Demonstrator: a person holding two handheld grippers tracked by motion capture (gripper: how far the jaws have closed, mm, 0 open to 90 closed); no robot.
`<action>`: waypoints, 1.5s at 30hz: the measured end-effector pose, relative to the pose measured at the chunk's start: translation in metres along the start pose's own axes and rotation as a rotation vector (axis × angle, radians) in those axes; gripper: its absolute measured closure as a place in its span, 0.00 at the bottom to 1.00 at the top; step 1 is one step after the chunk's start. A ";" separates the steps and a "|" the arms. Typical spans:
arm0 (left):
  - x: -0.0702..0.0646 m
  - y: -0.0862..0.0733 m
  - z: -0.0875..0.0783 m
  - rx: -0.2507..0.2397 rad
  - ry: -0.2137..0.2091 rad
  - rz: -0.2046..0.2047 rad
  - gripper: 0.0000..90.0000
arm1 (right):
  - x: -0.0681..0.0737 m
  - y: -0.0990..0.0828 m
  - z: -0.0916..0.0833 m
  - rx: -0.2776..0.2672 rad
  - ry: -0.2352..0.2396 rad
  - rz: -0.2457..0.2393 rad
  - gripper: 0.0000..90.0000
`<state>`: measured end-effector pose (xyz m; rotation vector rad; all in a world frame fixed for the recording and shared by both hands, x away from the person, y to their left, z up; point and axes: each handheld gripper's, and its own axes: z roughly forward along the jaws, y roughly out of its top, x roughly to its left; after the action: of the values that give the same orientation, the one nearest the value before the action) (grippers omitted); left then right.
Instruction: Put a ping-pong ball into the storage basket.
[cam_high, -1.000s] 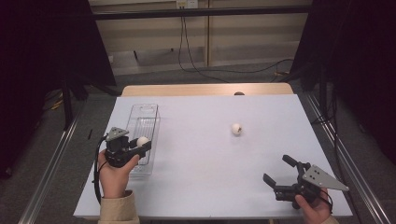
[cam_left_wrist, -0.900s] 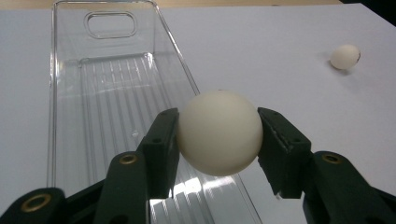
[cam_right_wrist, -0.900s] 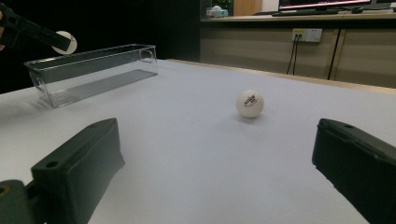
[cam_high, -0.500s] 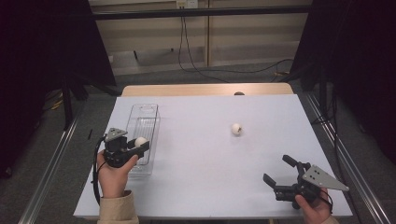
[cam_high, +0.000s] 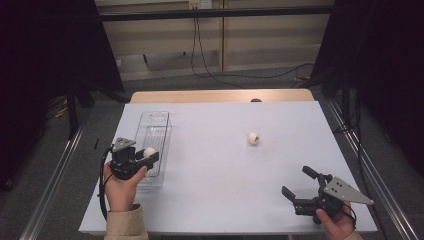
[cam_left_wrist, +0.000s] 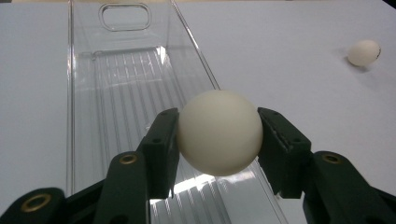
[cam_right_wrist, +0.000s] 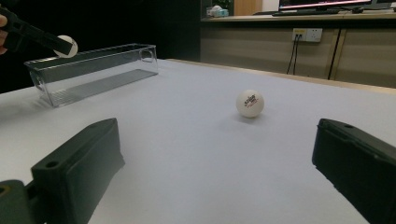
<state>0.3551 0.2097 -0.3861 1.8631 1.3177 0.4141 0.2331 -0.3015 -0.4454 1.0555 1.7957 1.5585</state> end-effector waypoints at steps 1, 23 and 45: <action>0.000 0.000 0.000 0.001 0.002 0.000 0.57 | 0.000 0.000 0.000 0.000 0.000 0.000 0.01; 0.006 -0.005 0.005 0.017 0.037 -0.001 0.57 | 0.000 0.000 0.000 0.001 0.001 -0.001 0.01; 0.004 -0.005 0.005 0.010 0.067 0.017 0.52 | 0.000 0.000 0.000 0.000 0.001 -0.001 0.01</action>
<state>0.3569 0.2125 -0.3935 1.8846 1.3510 0.4833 0.2328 -0.3014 -0.4452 1.0540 1.7968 1.5579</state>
